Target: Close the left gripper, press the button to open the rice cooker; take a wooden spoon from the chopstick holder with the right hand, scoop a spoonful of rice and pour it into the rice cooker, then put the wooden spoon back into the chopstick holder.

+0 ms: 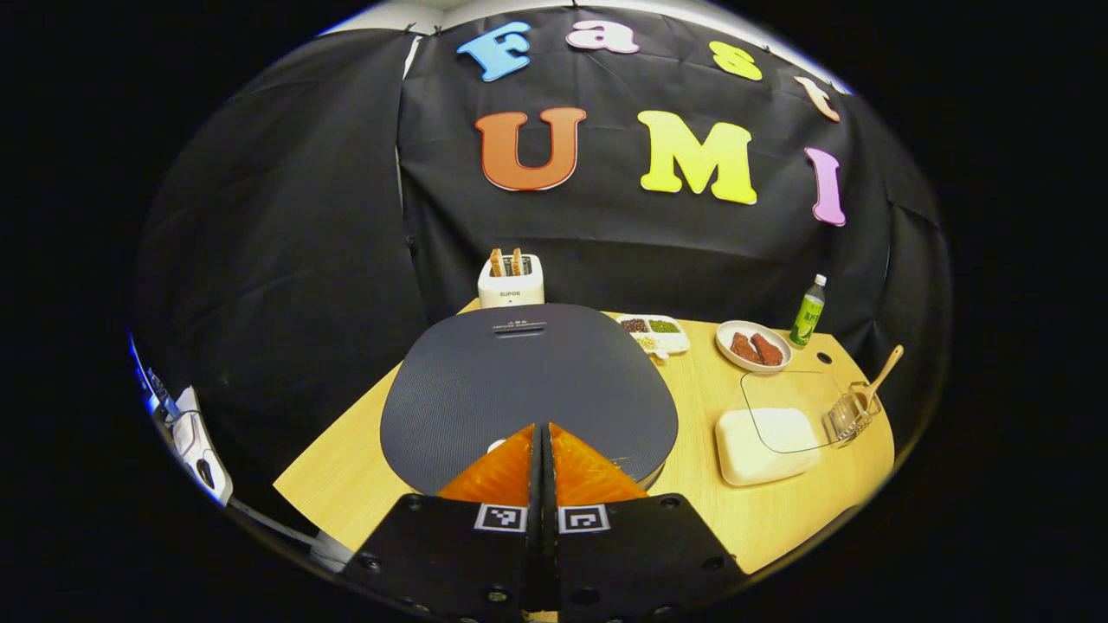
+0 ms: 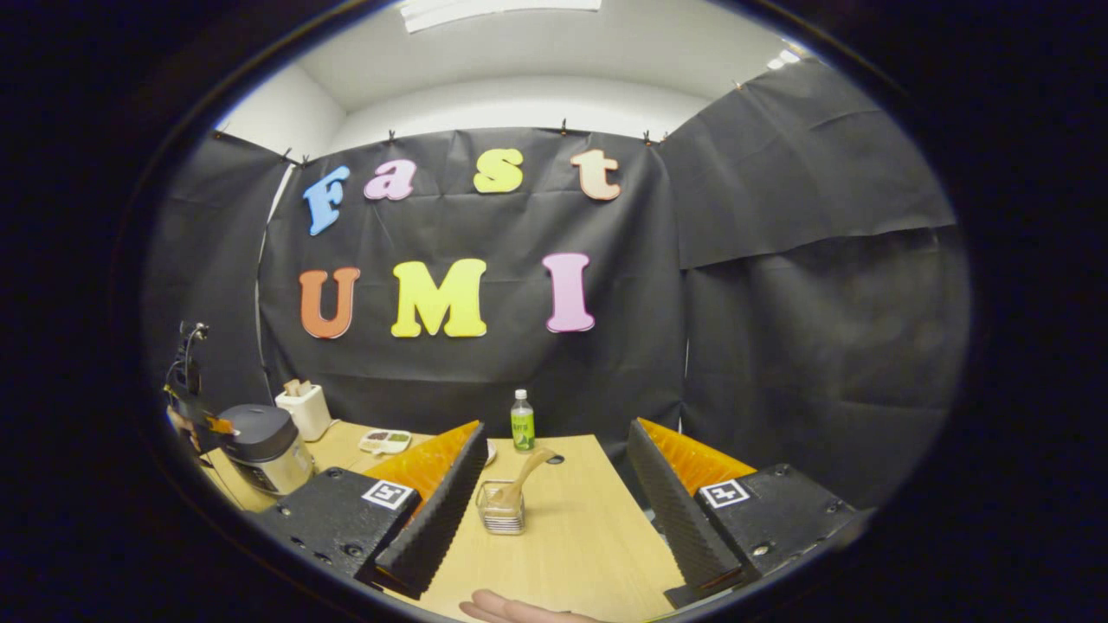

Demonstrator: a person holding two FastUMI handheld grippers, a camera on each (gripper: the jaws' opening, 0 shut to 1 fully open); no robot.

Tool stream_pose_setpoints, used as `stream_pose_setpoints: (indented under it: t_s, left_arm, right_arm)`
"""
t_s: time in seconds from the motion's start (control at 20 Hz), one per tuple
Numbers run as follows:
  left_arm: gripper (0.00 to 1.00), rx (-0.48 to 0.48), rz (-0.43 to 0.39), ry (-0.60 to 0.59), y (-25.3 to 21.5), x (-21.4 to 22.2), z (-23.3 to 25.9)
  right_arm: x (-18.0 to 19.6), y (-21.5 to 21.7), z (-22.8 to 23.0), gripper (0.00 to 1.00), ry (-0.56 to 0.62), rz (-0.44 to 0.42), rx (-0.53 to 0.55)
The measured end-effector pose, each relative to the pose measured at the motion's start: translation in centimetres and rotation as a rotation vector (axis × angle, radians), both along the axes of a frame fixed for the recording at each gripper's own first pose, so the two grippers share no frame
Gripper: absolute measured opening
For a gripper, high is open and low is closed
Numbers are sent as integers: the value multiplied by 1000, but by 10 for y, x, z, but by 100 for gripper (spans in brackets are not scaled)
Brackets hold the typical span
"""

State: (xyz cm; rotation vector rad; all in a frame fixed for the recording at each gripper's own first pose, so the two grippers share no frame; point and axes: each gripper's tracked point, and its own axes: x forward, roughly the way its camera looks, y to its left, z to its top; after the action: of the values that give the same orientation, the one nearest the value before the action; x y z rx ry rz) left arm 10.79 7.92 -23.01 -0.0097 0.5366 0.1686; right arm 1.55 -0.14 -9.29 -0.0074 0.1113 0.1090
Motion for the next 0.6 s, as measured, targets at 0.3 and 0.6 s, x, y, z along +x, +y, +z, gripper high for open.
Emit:
stream_pose_setpoints:
  t_s: [0.3, 0.6]
  left_arm:
    - [0, -109, 39, 46, -4, -3, -2]
    - [0, -124, 16, -15, -4, -6, 10]
  right_arm:
    - [-5, 6, -11, 100, 18, 13, 8]
    - [-12, 17, -28, 100, 50, 43, -29]
